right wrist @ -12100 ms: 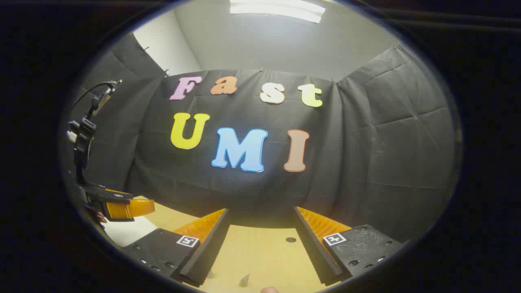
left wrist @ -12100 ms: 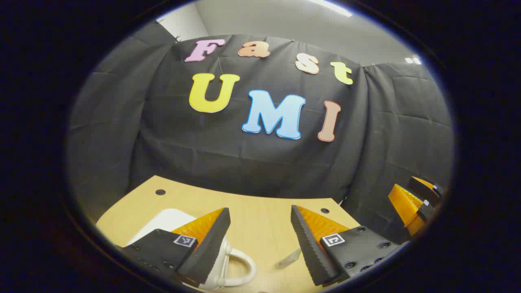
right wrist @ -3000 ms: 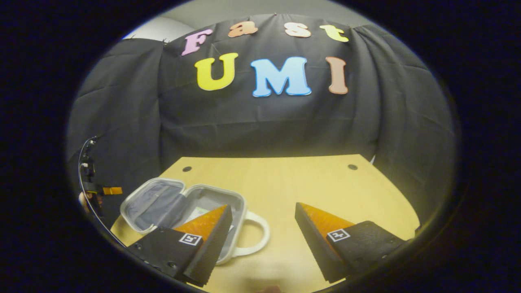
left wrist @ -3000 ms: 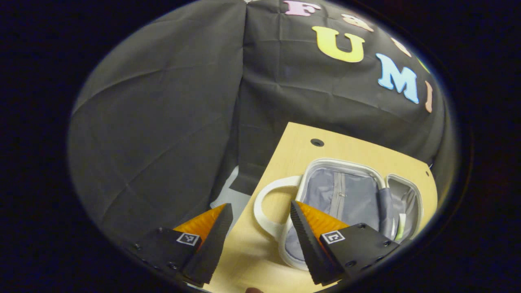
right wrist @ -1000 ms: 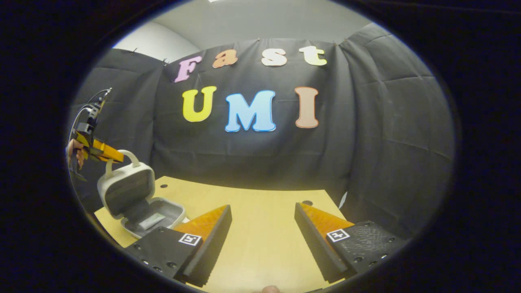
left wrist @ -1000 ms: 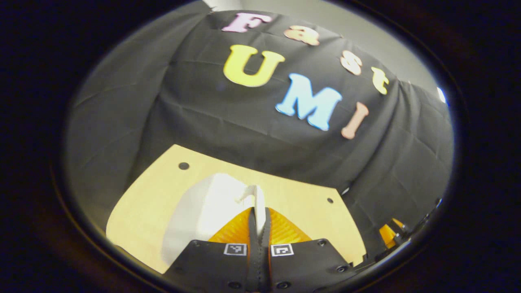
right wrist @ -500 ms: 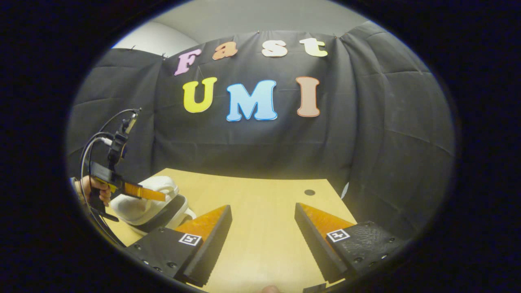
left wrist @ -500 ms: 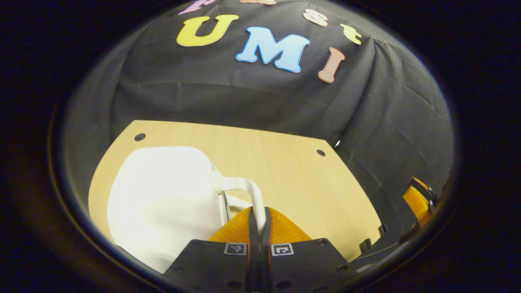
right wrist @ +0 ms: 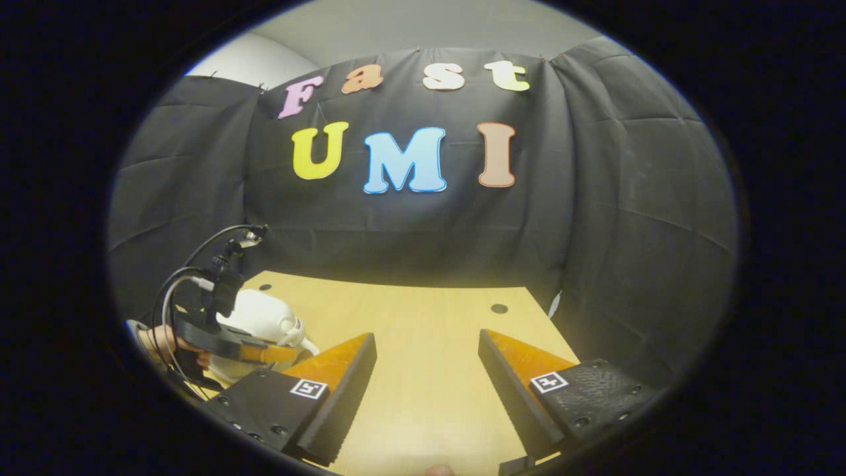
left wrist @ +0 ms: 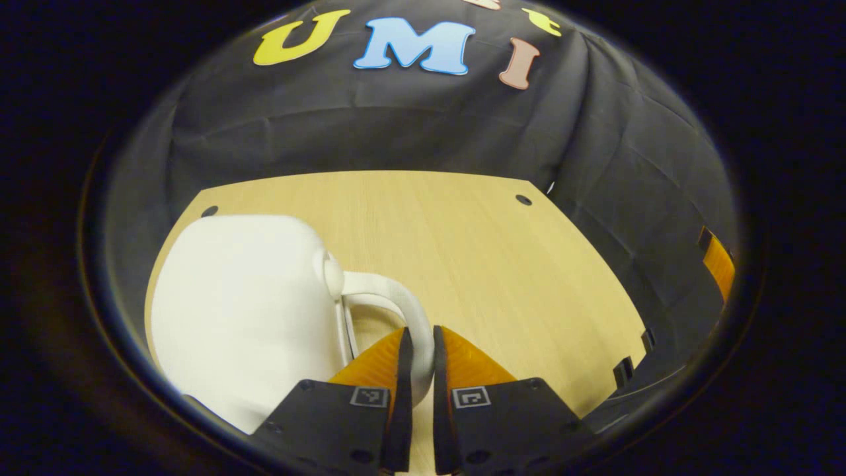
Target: First open the suitcase, pack the skin care products into it, and then close the suitcase.
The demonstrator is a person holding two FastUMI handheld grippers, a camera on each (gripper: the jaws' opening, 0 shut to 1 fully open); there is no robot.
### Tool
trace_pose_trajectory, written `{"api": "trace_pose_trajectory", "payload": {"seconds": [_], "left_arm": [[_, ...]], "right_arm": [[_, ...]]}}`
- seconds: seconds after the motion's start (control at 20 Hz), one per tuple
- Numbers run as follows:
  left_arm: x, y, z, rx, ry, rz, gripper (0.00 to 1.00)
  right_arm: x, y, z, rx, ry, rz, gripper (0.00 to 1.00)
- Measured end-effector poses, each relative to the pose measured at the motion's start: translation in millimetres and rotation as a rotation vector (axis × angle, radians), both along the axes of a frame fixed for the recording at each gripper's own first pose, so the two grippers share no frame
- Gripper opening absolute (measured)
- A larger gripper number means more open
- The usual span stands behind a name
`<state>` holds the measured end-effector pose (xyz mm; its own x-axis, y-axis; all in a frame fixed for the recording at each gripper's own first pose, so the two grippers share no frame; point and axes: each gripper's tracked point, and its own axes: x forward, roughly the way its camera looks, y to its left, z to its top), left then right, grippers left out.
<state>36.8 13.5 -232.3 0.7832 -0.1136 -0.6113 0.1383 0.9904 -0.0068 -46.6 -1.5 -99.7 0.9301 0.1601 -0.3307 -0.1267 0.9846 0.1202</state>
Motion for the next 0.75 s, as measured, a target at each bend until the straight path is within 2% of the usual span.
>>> {"api": "trace_pose_trajectory", "payload": {"seconds": [0.1, 0.15, 0.2, 0.35, 0.4, 0.55, 0.6, 0.75], "left_arm": [[-1.5, 2.5, 9.4, -0.013, -0.050, 0.015, 0.30], [-2.7, 3.4, 20.9, -0.019, -0.090, 0.020, 0.30], [-5.2, 6.4, 34.5, -0.020, -0.140, 0.033, 0.45], [-19.3, 8.0, 92.2, -0.034, -0.324, 0.061, 0.66], [-26.0, 11.9, 116.9, -0.019, -0.396, 0.074, 0.84], [-59.3, 21.8, 191.4, 0.057, -0.619, 0.093, 0.90], [-71.1, 22.0, 212.0, 0.075, -0.685, 0.097, 0.95], [-105.0, 15.3, 238.8, 0.086, -0.789, 0.105, 0.95]], "right_arm": [[-0.6, 4.3, 6.5, -0.002, -0.018, 0.003, 0.95], [-0.8, 6.0, 8.3, -0.002, -0.025, 0.003, 0.95], [0.4, 8.2, 10.8, -0.001, -0.031, 0.001, 0.95], [3.4, 12.5, 17.6, 0.000, -0.056, -0.013, 0.95], [4.0, 12.8, 20.4, -0.001, -0.063, -0.019, 0.95], [6.5, 12.7, 23.8, -0.004, -0.088, -0.050, 0.95], [7.5, 10.4, 26.9, -0.010, -0.104, -0.065, 0.95], [10.9, 1.1, 29.2, -0.038, -0.146, -0.113, 0.94]]}}
